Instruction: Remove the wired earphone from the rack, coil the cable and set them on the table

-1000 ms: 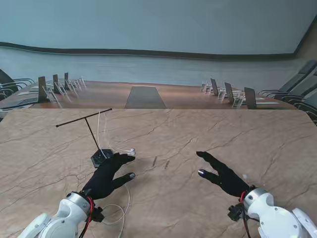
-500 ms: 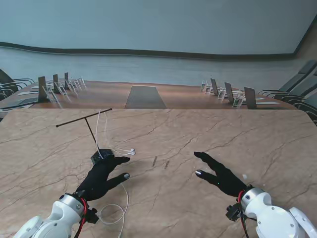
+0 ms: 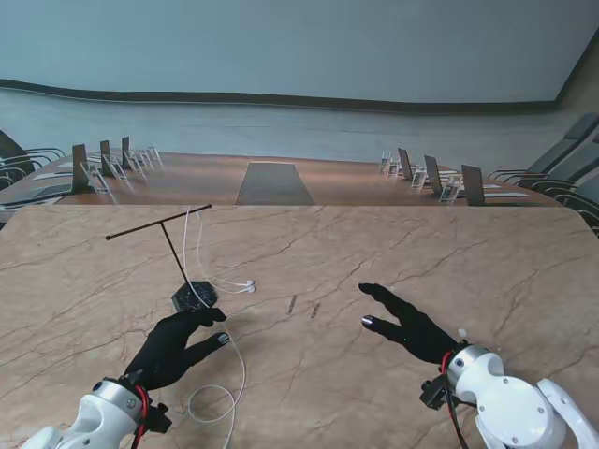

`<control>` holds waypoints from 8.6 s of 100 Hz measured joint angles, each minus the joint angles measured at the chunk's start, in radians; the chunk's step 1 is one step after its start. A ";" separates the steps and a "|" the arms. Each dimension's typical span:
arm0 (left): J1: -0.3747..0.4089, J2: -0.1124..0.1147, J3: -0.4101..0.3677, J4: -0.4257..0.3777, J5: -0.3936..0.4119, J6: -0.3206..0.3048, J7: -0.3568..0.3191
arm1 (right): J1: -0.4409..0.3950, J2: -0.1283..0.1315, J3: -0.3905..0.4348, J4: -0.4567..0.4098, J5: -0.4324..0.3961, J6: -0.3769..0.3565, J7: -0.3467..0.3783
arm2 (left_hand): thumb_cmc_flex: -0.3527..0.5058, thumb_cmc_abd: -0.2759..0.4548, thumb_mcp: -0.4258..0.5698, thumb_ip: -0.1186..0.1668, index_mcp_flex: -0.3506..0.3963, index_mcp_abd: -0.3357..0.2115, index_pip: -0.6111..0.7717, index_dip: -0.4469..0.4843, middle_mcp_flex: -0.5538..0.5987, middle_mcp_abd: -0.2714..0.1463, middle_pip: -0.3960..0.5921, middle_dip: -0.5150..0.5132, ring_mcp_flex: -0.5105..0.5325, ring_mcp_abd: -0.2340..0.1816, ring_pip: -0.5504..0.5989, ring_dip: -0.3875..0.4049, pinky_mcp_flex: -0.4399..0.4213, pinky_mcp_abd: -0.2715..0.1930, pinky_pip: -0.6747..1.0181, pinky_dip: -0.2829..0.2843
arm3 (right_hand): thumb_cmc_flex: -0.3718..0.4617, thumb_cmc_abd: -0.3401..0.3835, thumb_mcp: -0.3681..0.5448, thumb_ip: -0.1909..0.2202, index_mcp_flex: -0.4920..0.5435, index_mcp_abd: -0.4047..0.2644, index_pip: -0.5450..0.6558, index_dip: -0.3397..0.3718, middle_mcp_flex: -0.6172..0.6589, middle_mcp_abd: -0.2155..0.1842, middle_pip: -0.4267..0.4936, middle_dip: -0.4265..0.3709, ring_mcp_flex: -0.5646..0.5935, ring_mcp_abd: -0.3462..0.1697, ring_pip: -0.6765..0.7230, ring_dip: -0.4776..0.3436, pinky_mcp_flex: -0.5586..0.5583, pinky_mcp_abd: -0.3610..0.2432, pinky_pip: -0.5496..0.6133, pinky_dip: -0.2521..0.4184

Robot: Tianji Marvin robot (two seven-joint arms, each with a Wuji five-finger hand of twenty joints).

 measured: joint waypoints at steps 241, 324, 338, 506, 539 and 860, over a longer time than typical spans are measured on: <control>-0.146 -0.008 -0.072 0.190 0.051 -0.047 0.071 | 0.011 -0.004 -0.032 -0.035 -0.058 0.121 -0.033 | 0.146 -0.065 0.003 0.010 -0.158 0.004 -0.052 -0.040 -0.150 -0.090 -0.051 -0.148 -0.028 -0.105 -0.085 -0.088 -0.047 -0.015 -0.029 -0.127 | 0.000 0.000 0.000 0.000 0.000 0.000 -0.001 0.034 0.000 0.000 0.000 0.000 0.000 0.000 0.000 0.000 0.000 0.000 0.000 0.000; -0.294 -0.002 0.031 0.238 -0.061 -0.035 0.006 | -0.007 -0.005 -0.022 -0.048 -0.054 0.134 -0.027 | 0.277 0.001 0.001 0.014 -0.128 -0.030 0.181 0.141 -0.023 -0.089 0.004 -0.115 0.049 -0.061 0.018 -0.063 -0.026 -0.005 0.168 -0.105 | 0.000 0.000 0.000 0.000 0.000 0.000 0.000 0.060 0.000 0.000 0.000 0.000 0.000 0.000 0.000 0.000 0.000 0.000 0.000 0.000; -0.318 -0.002 0.048 0.245 -0.061 -0.028 0.006 | -0.007 -0.005 -0.022 -0.048 -0.053 0.138 -0.024 | 0.395 -0.001 -0.001 0.014 -0.128 -0.046 0.343 0.225 0.045 -0.089 0.061 -0.074 0.122 -0.046 0.082 -0.032 0.004 0.000 0.232 -0.111 | 0.000 0.000 0.000 0.000 0.000 0.000 0.007 0.066 0.000 0.000 0.000 0.000 0.000 0.000 0.000 0.000 0.000 0.000 0.000 0.000; -0.276 0.026 0.105 0.132 0.064 -0.028 -0.091 | 0.045 0.004 -0.063 -0.028 -0.045 0.151 0.016 | 0.600 -0.008 0.141 0.008 -0.005 -0.146 0.424 0.407 0.179 -0.115 0.189 0.140 0.191 -0.041 0.292 0.144 0.028 0.013 0.283 -0.152 | 0.011 0.000 -0.003 0.000 0.000 0.001 0.008 0.151 0.000 0.000 0.000 0.000 0.000 0.000 0.000 0.000 0.000 0.000 0.000 0.002; -0.257 0.026 0.111 0.124 0.075 -0.028 -0.092 | 0.049 0.004 -0.066 -0.026 -0.044 0.152 0.016 | 0.600 -0.007 0.141 0.008 -0.005 -0.146 0.424 0.407 0.179 -0.114 0.193 0.171 0.191 -0.042 0.339 0.196 0.027 0.011 0.362 -0.096 | 0.020 0.000 -0.012 0.000 0.000 0.001 0.008 0.151 0.000 0.000 0.000 0.000 0.000 0.009 0.000 0.000 0.000 0.000 0.005 0.009; -0.163 0.056 0.202 0.087 0.085 -0.048 -0.206 | 0.931 -0.128 -0.835 0.495 0.361 0.048 0.016 | 0.600 -0.008 0.142 0.008 -0.006 -0.145 0.424 0.392 0.163 -0.096 0.223 0.171 0.164 -0.040 0.369 0.227 0.045 -0.003 0.563 0.075 | 0.268 -0.001 -0.045 0.000 -0.043 0.103 0.783 0.076 0.010 0.246 0.690 0.306 0.015 0.273 0.702 0.463 -0.036 0.235 0.682 0.222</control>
